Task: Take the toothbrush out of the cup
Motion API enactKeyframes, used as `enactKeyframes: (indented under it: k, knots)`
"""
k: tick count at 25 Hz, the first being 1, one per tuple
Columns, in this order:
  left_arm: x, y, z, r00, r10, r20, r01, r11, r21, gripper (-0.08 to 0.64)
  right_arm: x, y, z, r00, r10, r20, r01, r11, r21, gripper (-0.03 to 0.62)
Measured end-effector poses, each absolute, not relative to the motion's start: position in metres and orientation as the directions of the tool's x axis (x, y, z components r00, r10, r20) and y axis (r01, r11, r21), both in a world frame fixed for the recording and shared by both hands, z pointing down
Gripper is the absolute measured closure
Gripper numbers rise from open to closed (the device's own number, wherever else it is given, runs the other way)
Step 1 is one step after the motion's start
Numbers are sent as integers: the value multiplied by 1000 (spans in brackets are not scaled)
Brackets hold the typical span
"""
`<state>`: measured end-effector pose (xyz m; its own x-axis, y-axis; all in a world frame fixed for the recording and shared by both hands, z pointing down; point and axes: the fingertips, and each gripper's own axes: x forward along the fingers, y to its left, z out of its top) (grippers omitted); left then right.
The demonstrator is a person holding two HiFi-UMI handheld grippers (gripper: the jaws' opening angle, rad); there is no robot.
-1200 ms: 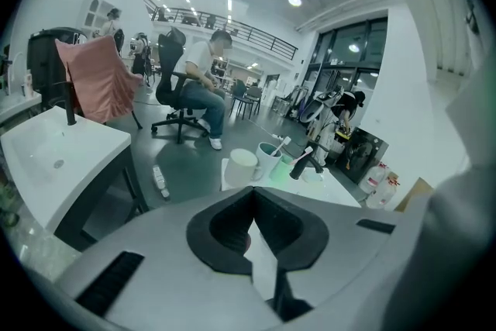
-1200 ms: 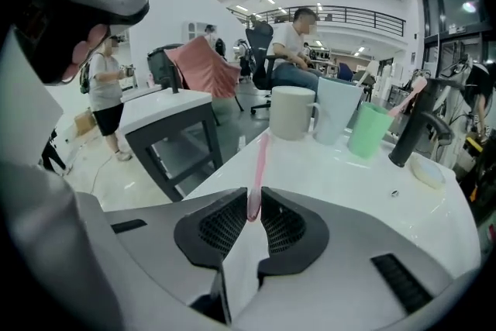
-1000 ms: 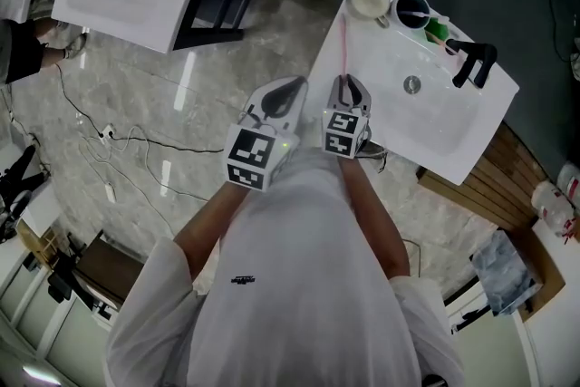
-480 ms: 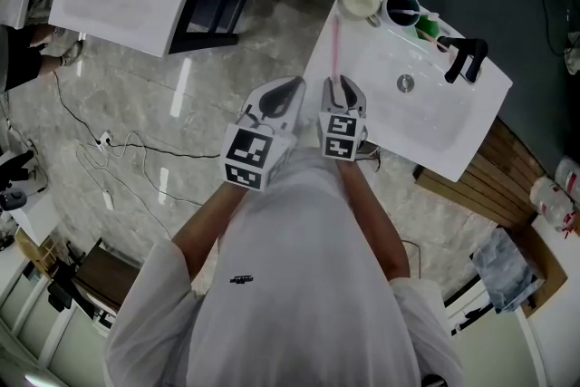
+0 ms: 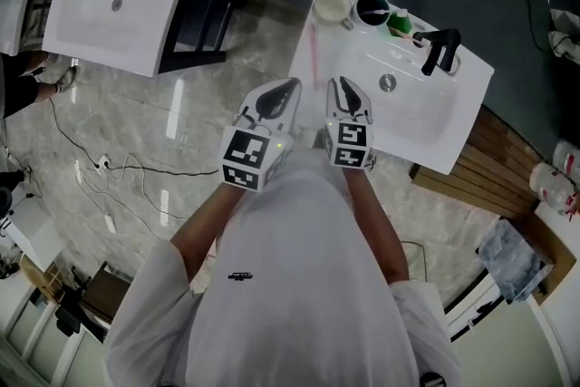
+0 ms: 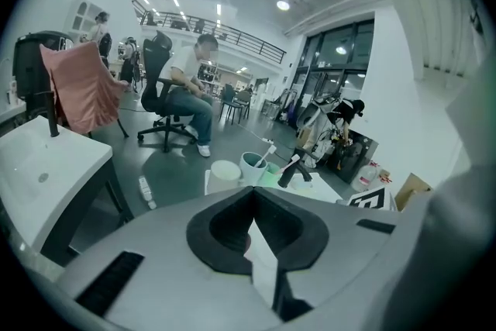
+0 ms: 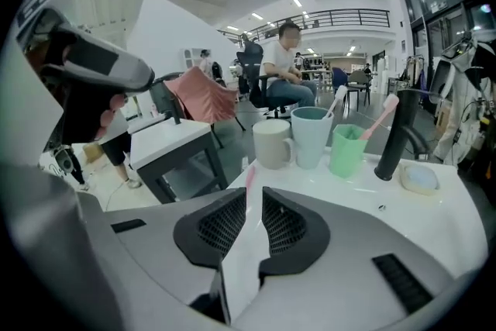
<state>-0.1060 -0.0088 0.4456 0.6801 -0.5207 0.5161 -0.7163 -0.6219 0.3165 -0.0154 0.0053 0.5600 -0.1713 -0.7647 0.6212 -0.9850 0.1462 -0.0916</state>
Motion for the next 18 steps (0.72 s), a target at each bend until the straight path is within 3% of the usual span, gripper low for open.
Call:
enactKeyframes:
  k: [9,18]
  knots:
    - [-83,-15,435,707,-498,501,-687,-651,323,557,34,-26,488,-120,-863,491,-991,78,-105,548]
    - [-67,-23,431,712,-491,502,-682,-655,326,557,81,-69,454,-60,-898,436,-980,-30,-196,509]
